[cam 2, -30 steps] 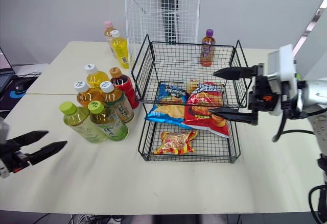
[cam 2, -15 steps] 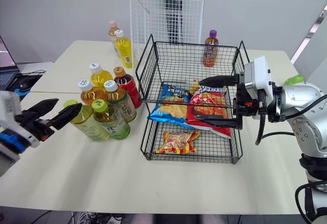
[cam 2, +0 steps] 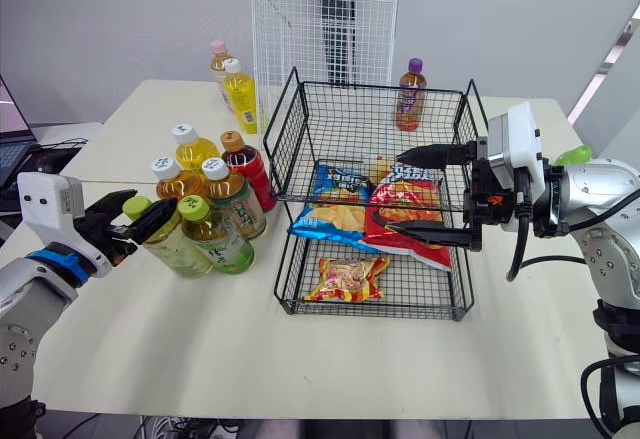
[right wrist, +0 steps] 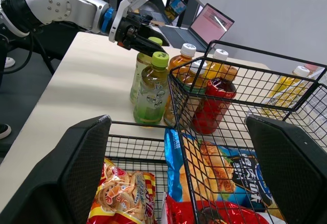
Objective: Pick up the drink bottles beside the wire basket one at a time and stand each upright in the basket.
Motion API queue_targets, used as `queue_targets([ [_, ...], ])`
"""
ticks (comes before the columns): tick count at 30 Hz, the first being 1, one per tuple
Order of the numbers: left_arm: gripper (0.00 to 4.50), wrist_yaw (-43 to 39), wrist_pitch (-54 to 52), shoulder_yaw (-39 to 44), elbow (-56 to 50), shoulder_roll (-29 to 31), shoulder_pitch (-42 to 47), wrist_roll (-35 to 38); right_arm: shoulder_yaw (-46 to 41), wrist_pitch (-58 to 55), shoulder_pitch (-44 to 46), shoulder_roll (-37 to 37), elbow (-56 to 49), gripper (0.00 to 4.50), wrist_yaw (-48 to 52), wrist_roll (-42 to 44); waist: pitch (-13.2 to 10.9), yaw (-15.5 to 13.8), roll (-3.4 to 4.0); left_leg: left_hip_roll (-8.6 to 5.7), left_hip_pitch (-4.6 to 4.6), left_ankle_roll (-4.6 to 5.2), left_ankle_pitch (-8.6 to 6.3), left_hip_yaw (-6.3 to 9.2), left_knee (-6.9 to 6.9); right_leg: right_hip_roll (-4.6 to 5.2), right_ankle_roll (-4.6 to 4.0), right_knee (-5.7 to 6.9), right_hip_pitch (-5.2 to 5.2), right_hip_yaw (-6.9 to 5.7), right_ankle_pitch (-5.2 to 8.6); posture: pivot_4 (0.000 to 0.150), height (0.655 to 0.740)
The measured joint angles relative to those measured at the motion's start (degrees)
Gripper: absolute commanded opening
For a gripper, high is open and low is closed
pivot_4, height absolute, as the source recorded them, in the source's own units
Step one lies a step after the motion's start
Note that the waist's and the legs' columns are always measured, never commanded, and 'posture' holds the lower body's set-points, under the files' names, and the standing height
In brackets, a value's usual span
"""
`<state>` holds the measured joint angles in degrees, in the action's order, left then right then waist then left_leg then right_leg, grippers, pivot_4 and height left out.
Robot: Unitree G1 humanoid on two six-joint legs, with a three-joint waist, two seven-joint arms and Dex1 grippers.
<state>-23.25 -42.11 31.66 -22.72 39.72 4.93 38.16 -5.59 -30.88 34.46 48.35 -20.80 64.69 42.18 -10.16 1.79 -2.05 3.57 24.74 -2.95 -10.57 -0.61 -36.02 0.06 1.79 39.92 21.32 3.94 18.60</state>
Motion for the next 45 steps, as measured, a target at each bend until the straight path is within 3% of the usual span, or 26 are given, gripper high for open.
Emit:
queue_targets([
  [4,1.49,-0.05,0.03,0.00,-0.03,-0.27,-0.05,0.22,-0.08,-0.75,0.43,-0.01,-0.61,4.50,-0.63,0.42,0.00,0.00,0.00,0.00,0.00,0.00,0.00,0.00,0.00,0.00,0.00,0.00,0.00,0.00,0.00,0.150,0.7360],
  [5,1.37,-0.03,0.05,0.09,-0.02,-0.26,-0.08,0.18,-0.11,-0.84,0.45,-0.01,-0.70,4.50,-0.80,0.66,0.00,0.00,0.00,0.00,0.00,0.00,0.00,0.01,0.00,0.00,0.00,0.00,0.00,0.00,0.00,0.150,0.7360],
  [10,1.37,-0.56,0.46,0.26,-0.45,-0.20,-0.86,0.19,-0.11,-0.87,0.45,-0.06,-1.35,4.50,-1.12,0.73,0.00,0.02,0.00,0.01,0.00,0.00,0.00,-0.01,0.01,0.00,0.00,-0.01,0.00,0.01,0.00,0.150,0.7360],
  [16,1.37,-7.25,0.93,1.81,-0.15,4.90,-4.05,1.11,-0.10,-0.85,0.56,-0.59,-1.38,4.50,-1.35,0.71,-0.05,0.10,-0.06,0.02,0.01,-0.01,0.00,-0.03,0.04,-0.03,-0.01,-0.03,0.05,0.00,0.01,0.150,0.7360],
  [21,1.37,-16.10,-2.74,7.83,5.56,16.23,-2.29,4.71,-0.05,0.46,1.68,-0.60,-1.35,4.50,-1.76,-0.93,-0.19,0.10,-0.17,0.07,0.05,-0.01,-0.01,-0.03,0.05,-0.04,-0.08,-0.03,0.14,-0.04,0.05,0.150,0.7360],
  [26,1.37,-23.42,-6.67,9.81,10.50,26.06,4.96,9.14,-2.43,-0.43,2.63,0.88,-1.51,4.50,-3.78,-0.44,-0.35,-0.28,-0.19,0.02,0.09,-0.01,-0.01,-0.05,0.05,0.10,-0.08,-0.09,0.17,-0.12,0.07,0.150,0.7360],
  [31,1.37,-26.79,-9.07,5.01,17.81,32.40,20.27,13.31,-10.26,-5.71,0.64,6.54,-3.36,4.50,-5.67,4.19,-0.64,-0.32,-0.29,0.04,0.13,-0.01,-0.01,-0.04,0.09,0.08,-0.08,-0.11,0.15,-0.18,0.06,0.150,0.7360],
  [36,1.37,-29.98,-10.77,-8.71,26.82,33.15,43.71,14.41,-17.34,-10.27,-4.40,10.32,-6.00,4.50,-7.63,7.87,-0.81,-0.19,-0.37,-0.14,0.23,-0.02,-0.01,0.00,0.05,-0.20,-0.07,-0.07,0.20,-0.19,0.05,0.150,0.7360],
  [38,1.37,-32.73,-11.61,-17.70,32.76,29.43,59.11,12.22,-21.78,-12.14,-7.63,11.69,-7.97,4.50,-9.08,9.23,-0.87,-0.54,-0.45,-0.19,0.27,-0.02,-0.01,0.17,-0.01,-0.30,-0.07,0.00,0.14,-0.30,0.06,0.150,0.7360],
  [40,1.37,-35.64,-11.59,-22.98,36.67,26.15,69.05,9.79,-24.05,-13.08,-9.56,11.89,-9.70,4.50,-10.43,10.27,-0.89,-0.47,-0.47,-0.16,0.28,-0.02,-0.01,0.17,-0.03,-0.35,-0.06,-0.02,0.11,-0.25,0.06,0.150,0.7360],
  [45,1.37,-41.71,-9.86,-32.41,49.67,15.98,86.15,1.83,-27.91,-15.01,-13.73,11.54,-13.45,4.50,-15.01,12.74,-0.97,-0.11,-0.43,-0.14,0.29,-0.02,-0.01,0.16,-0.02,-0.40,-0.06,0.03,0.17,-0.20,0.07,0.150,0.7360],
])
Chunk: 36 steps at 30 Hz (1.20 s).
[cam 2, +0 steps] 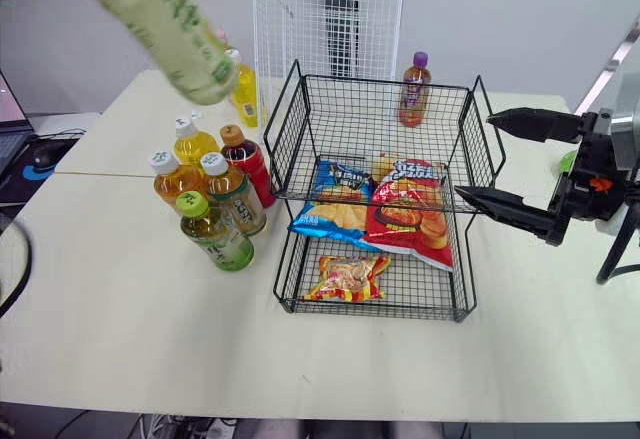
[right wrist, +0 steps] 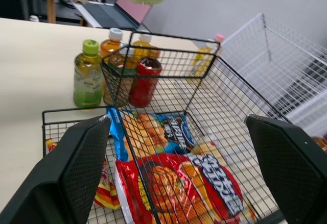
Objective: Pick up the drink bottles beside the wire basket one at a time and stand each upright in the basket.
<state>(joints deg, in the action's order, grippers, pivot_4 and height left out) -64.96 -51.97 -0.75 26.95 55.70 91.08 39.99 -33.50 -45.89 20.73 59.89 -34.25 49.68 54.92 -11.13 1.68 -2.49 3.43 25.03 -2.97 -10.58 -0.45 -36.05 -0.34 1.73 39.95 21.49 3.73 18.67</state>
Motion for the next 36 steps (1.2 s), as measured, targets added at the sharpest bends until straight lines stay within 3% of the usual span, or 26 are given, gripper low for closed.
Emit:
queue_targets([
  [5,1.37,-4.68,8.00,-3.67,13.87,-13.15,11.79,-7.58,-5.20,-1.10,-5.36,-0.95,-3.62,4.50,-5.11,0.30,-0.06,0.05,-0.03,0.00,0.45,0.00,0.00,-0.02,-0.01,-0.02,-0.01,-0.02,0.44,0.04,-0.01,0.150,0.7360],
  [11,1.37,-5.10,18.72,-3.61,24.08,-27.65,12.24,-13.45,-10.20,-1.20,-14.15,-2.78,-9.79,4.50,-9.61,-1.63,-0.10,0.21,0.07,-0.01,0.86,-0.01,0.02,-0.01,-0.08,-0.02,-0.02,0.03,0.79,0.06,-0.02,0.150,0.7360],
  [16,1.37,0.14,27.52,-1.76,31.14,-37.49,11.76,-16.52,-12.24,-1.35,-15.67,-4.67,-13.14,4.50,-15.57,0.87,-0.14,0.22,0.13,-0.03,0.84,-0.01,0.02,-0.02,-0.07,-0.03,-0.02,0.03,0.79,0.09,-0.02,0.150,0.7360],
  [26,1.37,8.91,38.68,1.18,42.77,-46.70,11.41,-22.90,-12.36,-0.61,-17.08,-5.00,-14.91,4.50,-22.48,3.26,-0.14,0.07,0.15,-0.12,0.85,-0.01,0.03,-0.02,-0.08,0.00,-0.01,0.04,0.78,0.12,-0.02,0.150,0.7360],
  [36,1.37,13.18,41.86,2.35,47.12,-50.72,11.72,-27.68,-10.19,0.89,-17.31,-4.95,-14.96,4.50,-24.72,3.59,-0.13,0.11,0.17,-0.13,0.84,-0.03,0.04,-0.01,-0.08,0.00,-0.01,0.06,0.77,0.12,-0.02,0.150,0.7360],
])
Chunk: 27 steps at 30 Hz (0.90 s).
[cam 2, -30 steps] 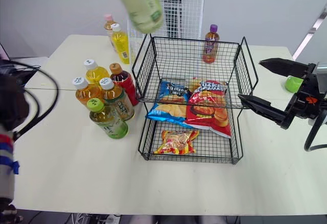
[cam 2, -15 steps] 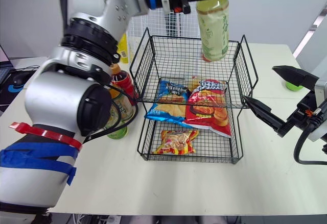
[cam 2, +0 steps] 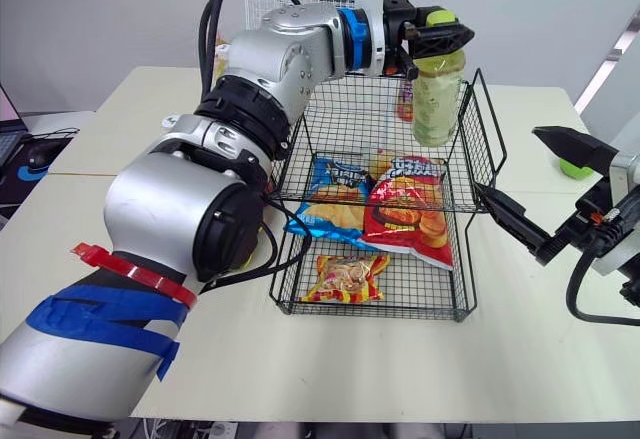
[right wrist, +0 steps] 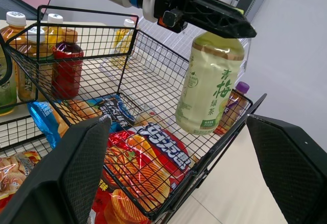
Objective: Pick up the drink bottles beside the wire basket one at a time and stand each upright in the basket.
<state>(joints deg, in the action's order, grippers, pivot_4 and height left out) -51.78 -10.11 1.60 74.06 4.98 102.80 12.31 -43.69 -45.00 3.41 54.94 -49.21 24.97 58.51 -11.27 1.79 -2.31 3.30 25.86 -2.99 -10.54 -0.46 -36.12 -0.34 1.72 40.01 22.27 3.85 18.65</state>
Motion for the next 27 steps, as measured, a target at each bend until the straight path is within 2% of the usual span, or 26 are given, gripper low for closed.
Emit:
queue_targets([
  [2,1.37,0.08,0.32,0.44,0.30,-0.20,0.16,-0.56,0.05,0.25,0.01,0.03,-0.01,4.50,-0.35,0.11,0.00,-0.05,0.00,-0.01,0.00,-0.01,0.00,0.00,0.00,0.00,0.00,0.00,-0.01,0.00,0.00,0.150,0.7360],
  [4,2.10,0.23,0.34,0.98,0.69,-0.31,0.19,-1.05,0.07,0.31,0.01,0.07,-0.03,4.50,-0.86,0.63,0.00,-0.06,0.01,-0.01,0.00,-0.02,0.01,0.00,-0.01,0.00,0.00,0.00,-0.01,0.00,0.00,0.150,0.7360],
  [5,2.30,0.24,0.32,1.35,0.72,-0.31,0.24,-1.05,0.09,0.31,0.01,0.09,-0.03,4.50,-1.12,0.85,0.00,-0.05,0.01,-0.01,0.00,-0.03,0.02,0.00,0.00,0.01,0.00,0.01,-0.01,0.00,0.00,0.150,0.7360],
  [11,4.24,-2.36,0.27,3.31,0.52,0.53,2.41,-1.10,0.61,0.37,0.45,0.97,0.12,4.50,-1.92,1.27,0.04,-0.04,0.07,-0.01,-0.05,-0.05,0.03,0.02,-0.01,0.00,0.00,0.04,-0.05,-0.02,0.00,0.150,0.7360],
  [12,4.45,-3.29,0.13,3.37,0.43,0.85,2.46,-1.10,0.89,0.41,0.89,1.21,0.18,4.50,-2.20,1.29,0.05,-0.02,0.10,-0.01,-0.07,-0.07,0.05,0.02,-0.01,0.01,0.00,0.07,-0.05,-0.02,0.00,0.150,0.7360],
  [19,4.45,-11.09,-3.42,3.24,-2.77,6.36,2.18,-1.11,2.41,0.84,3.11,1.99,1.02,4.50,-3.81,1.25,0.09,0.07,0.15,0.01,-0.09,-0.11,0.08,0.04,-0.01,-0.01,0.00,0.14,-0.05,-0.03,0.00,0.150,0.7360],
  [27,4.45,-20.37,-13.48,1.21,-14.77,16.69,-3.99,-1.17,3.19,1.36,4.08,2.06,2.51,4.50,-2.49,1.17,0.11,0.09,0.19,0.04,-0.10,-0.34,0.21,0.17,-0.03,-0.03,-0.01,0.30,-0.04,-0.09,0.00,0.150,0.7360],
])
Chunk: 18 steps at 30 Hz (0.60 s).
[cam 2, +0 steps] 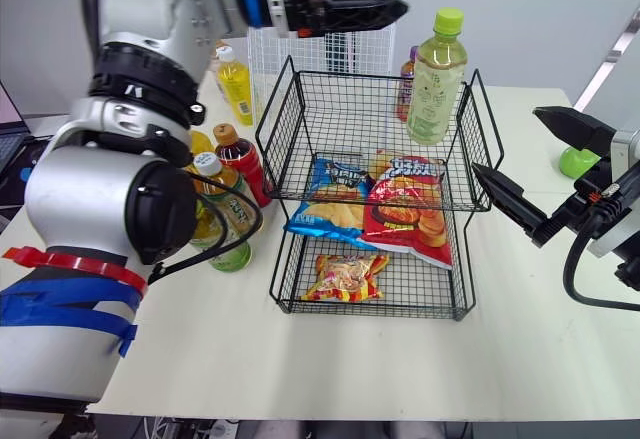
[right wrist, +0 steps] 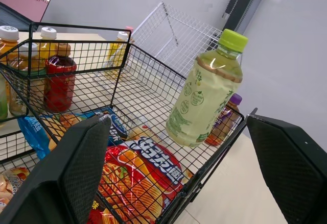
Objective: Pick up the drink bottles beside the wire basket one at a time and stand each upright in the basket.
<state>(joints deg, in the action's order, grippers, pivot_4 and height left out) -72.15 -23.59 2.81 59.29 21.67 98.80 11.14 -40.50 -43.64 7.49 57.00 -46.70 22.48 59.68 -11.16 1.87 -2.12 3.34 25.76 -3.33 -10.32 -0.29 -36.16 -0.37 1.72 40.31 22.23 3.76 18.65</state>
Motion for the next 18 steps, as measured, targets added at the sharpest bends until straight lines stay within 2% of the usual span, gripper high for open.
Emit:
queue_targets([
  [11,4.45,-6.00,-11.91,-0.28,-20.42,15.11,-12.78,2.03,3.34,1.80,3.03,2.30,4.56,4.50,6.09,-0.28,0.00,0.02,0.02,0.11,0.01,0.01,-0.01,0.09,-0.50,-0.07,-0.01,0.48,0.00,-0.03,0.01,0.150,0.7360],
  [15,4.45,-2.22,-16.30,4.06,-30.36,24.93,-23.04,3.12,5.80,1.90,5.04,4.44,7.05,4.50,11.59,0.72,-0.01,0.95,0.05,0.23,-0.07,0.01,-0.01,0.10,-0.69,-0.15,-0.01,0.69,-0.02,0.01,0.00,0.150,0.7360],
  [18,4.45,0.72,-20.91,7.31,-37.29,28.63,-28.84,5.35,9.42,2.28,8.30,4.77,8.78,4.50,14.90,1.16,-0.02,0.92,0.04,0.22,-0.04,0.01,-0.01,0.19,-0.81,-0.16,-0.01,0.77,-0.05,-0.06,0.00,0.150,0.7360],
])
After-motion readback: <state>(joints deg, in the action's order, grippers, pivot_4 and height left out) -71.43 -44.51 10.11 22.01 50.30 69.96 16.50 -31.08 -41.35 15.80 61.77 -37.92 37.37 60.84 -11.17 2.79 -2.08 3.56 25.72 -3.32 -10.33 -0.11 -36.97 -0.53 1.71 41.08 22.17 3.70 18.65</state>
